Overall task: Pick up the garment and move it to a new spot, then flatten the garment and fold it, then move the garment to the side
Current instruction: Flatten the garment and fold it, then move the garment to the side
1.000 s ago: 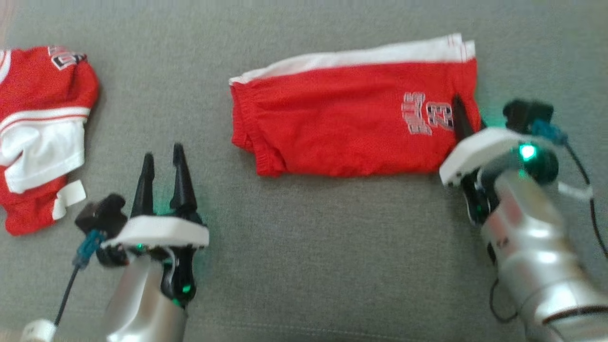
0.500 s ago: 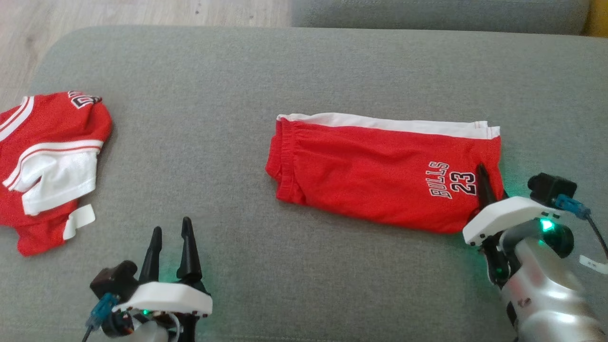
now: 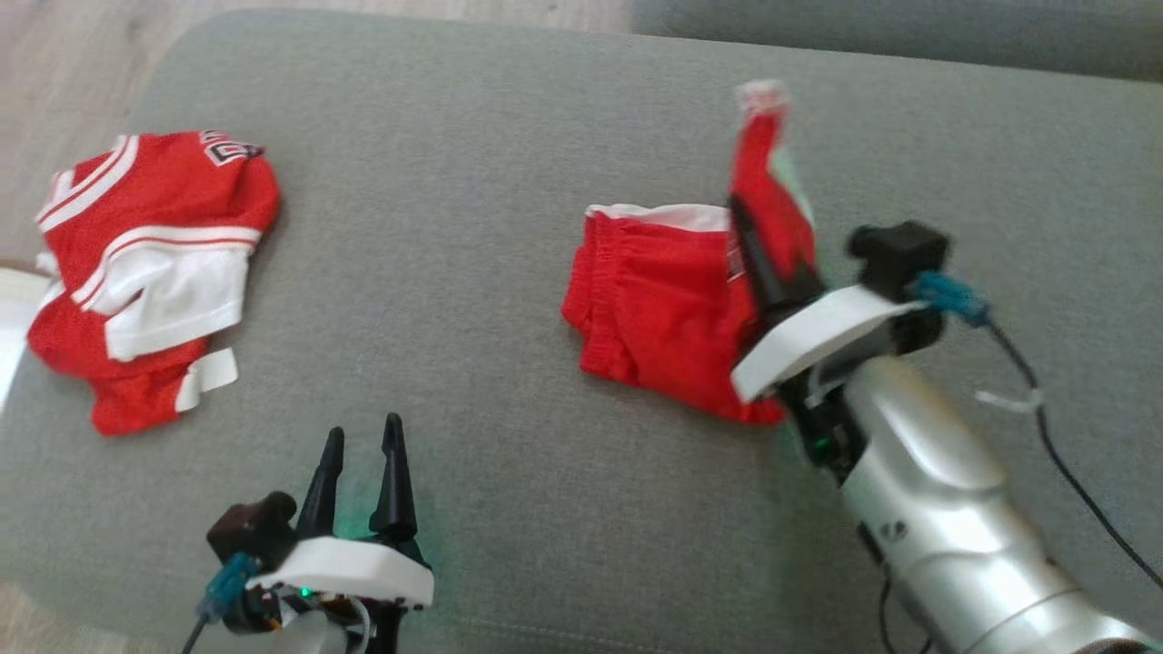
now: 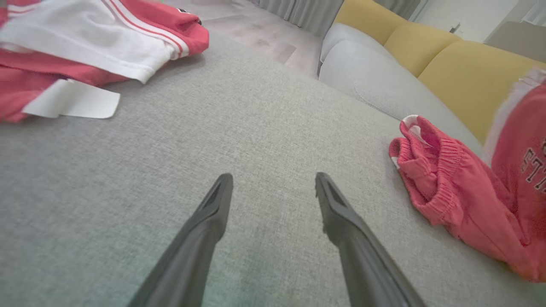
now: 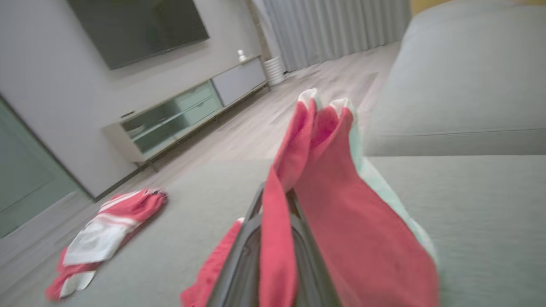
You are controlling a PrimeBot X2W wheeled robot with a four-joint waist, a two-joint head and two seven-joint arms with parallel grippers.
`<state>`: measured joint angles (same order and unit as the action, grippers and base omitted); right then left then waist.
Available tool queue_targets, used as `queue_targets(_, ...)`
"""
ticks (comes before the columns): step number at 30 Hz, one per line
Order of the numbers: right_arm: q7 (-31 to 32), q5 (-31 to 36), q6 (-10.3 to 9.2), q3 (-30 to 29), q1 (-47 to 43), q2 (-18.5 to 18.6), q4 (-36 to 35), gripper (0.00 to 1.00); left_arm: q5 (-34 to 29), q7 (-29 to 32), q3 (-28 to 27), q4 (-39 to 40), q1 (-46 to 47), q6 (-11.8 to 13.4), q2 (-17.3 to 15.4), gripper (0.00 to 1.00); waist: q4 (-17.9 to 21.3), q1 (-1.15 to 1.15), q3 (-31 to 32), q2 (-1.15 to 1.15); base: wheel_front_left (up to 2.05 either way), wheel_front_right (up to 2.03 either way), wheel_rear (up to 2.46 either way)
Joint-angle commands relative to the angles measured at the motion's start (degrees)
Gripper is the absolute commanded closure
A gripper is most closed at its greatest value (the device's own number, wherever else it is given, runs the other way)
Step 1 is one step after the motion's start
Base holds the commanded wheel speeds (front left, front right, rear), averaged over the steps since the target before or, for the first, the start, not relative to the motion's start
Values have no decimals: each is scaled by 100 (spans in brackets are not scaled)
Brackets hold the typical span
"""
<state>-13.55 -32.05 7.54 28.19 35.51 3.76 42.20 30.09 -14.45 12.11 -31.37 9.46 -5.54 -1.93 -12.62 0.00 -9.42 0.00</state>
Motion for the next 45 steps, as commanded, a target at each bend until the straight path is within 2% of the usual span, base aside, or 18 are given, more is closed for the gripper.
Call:
queue_targets(1, 51, -228, -5, 355, -44, -82, -260, 100, -8, -55, -102, 104, 200, 6, -95, 0, -135, 0, 44, 0, 0, 0, 0)
queue_targets(2, 127, -367, -5, 644, -91, -84, -306, 100, -10, -55, -72, 91, 210, 5, -95, 0, -199, 0, 59, 0, 0, 0, 0)
queue_targets(3, 164, -513, -5, 888, -125, -85, -361, 11, -19, -55, -61, 90, 217, 10, -95, 0, -238, 0, 70, 0, 0, 0, 0)
queue_targets(4, 133, -694, -5, 1063, -159, -86, -451, 0, -34, -55, -46, 91, 226, 13, -95, 0, -280, 0, 81, 0, 0, 0, 0)
queue_targets(9, -5, -1351, -5, 1771, -285, -87, -797, 0, -166, -55, -131, 131, 212, 47, -95, 0, -223, 0, 146, 0, 0, 0, 0)
queue_targets(12, -95, -1349, -5, 1810, -308, -87, -739, 0, -261, -55, -298, 163, 190, 62, -95, 0, -51, 0, 202, 0, 0, 0, 0)
queue_targets(14, -130, -1145, -5, 1553, -314, -88, -561, 0, -375, -55, -414, 211, 174, 76, -95, 0, 99, 0, 240, 0, 0, 0, 0)
queue_targets(17, -141, -511, -5, 651, -386, -86, -481, 0, -600, -55, -572, 284, 153, 115, -95, 0, 321, 0, 263, 0, 0, 0, 0)
queue_targets(22, -143, 507, -5, -838, -900, -87, -820, 0, -1079, -55, -778, 427, 143, 158, -95, 0, 604, 0, 291, 0, 0, 0, 0)
queue_targets(26, -143, 980, -5, -1521, -1267, -87, -1043, 0, -1413, -55, -893, 563, 101, 189, -95, 0, 740, 0, 322, 0, 0, 0, 0)
queue_targets(30, -144, 1375, -5, -1863, -1615, -88, -1210, 0, -1697, -55, -941, 648, -13, 199, -95, 0, 831, 0, 424, 0, 0, 0, 0)
queue_targets(35, -144, 1593, -5, -1979, -1994, -88, -1252, 0, -1853, -55, -952, 738, -257, 226, -95, 0, 903, 0, 604, 0, 0, 0, 0)
queue_targets(45, -144, 1364, -5, -1997, -2607, -88, -1172, 0, -1797, -55, -782, 1077, -921, 445, -95, 0, 1010, 0, 845, 0, 0, 0, 0)
